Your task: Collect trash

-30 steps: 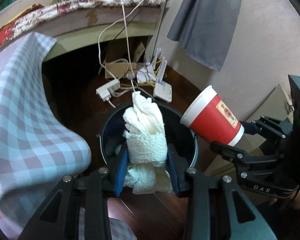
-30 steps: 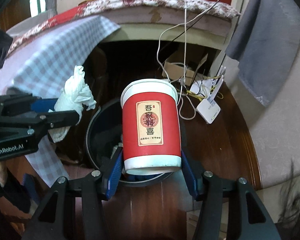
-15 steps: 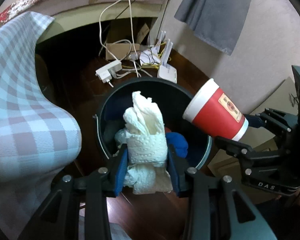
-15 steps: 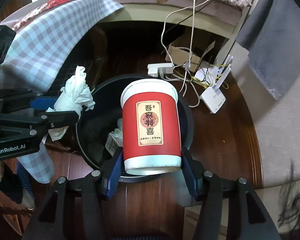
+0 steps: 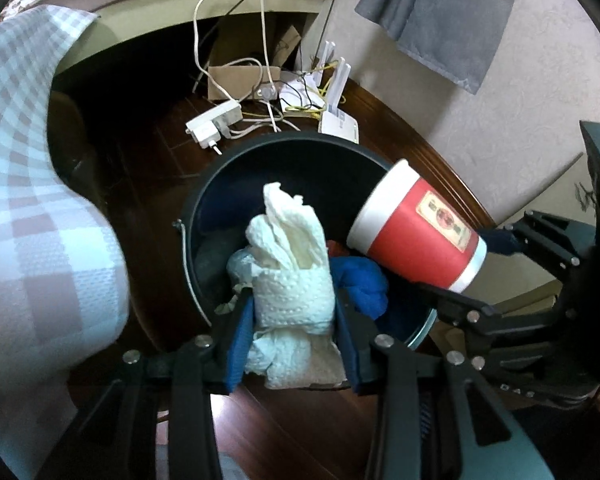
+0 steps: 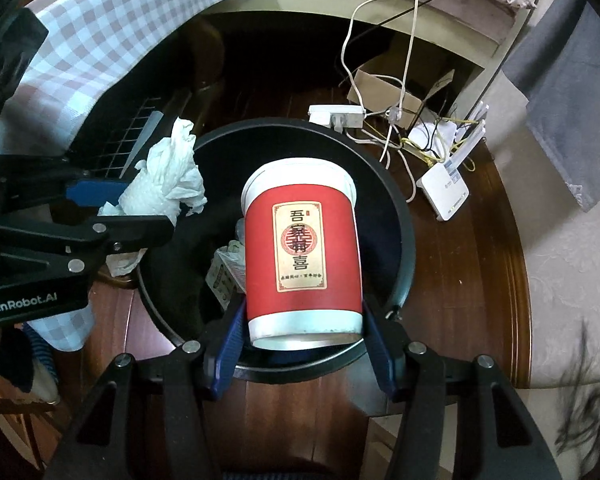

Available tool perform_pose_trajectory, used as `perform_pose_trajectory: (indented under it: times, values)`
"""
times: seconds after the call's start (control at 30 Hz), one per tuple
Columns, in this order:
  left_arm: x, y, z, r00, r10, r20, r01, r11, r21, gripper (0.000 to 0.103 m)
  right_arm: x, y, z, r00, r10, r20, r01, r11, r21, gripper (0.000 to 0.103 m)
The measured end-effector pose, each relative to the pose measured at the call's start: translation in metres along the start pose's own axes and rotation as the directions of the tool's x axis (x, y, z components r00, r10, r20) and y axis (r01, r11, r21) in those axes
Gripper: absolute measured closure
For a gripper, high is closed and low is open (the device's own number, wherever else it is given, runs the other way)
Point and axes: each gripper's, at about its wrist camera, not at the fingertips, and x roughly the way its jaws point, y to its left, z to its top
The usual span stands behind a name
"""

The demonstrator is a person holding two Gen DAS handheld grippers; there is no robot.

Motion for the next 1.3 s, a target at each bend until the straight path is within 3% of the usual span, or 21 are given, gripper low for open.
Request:
perform_pose_trajectory:
  times: [0.03, 0.07, 0.1, 0.33, 0.5, 0.97, 1.3]
  values:
    - [0.003, 0.000, 0.001, 1.000, -0.004, -0.016, 0.004, 1.000, 0.000, 0.043, 0.001, 0.000, 0.001, 0.999, -0.031, 0.006, 0.031, 0.999, -0.010, 0.037]
    - [0.005, -0.001, 0.001, 1.000, 0.023, -0.020, -0.023, 1.000, 0.005, 0.035, 0.004, -0.002, 0.000, 0.997, -0.080, 0.000, 0.080, 0.997, -0.013, 0.015]
    - [0.005, -0.002, 0.001, 0.999, 0.042, -0.015, -0.041, 0.999, 0.009, 0.026, 0.005, -0.006, 0.000, 0.994, -0.114, 0.005, 0.114, 0.994, -0.004, 0.007]
    - [0.002, 0.000, -0.002, 0.997, 0.074, -0.011, -0.073, 0.997, 0.014, 0.025, -0.001, -0.034, -0.001, 0.991, -0.134, 0.008, 0.133, 0.987, 0.093, 0.004]
    - [0.001, -0.003, -0.003, 0.997, 0.082, -0.007, -0.082, 0.996, 0.021, 0.020, 0.002, -0.033, -0.003, 0.991, -0.135, 0.000, 0.135, 0.988, 0.080, 0.002]
    - [-0.014, -0.019, 0.005, 0.995, 0.096, 0.031, -0.098, 0.993, 0.059, 0.019, -0.014, -0.039, -0.006, 0.991, -0.130, 0.033, 0.125, 0.984, 0.127, 0.002]
    - [-0.063, -0.034, 0.007, 0.990, 0.098, 0.105, -0.106, 0.992, 0.074, 0.019, -0.062, -0.036, -0.006, 0.988, -0.115, 0.102, 0.097, 0.981, 0.169, 0.002]
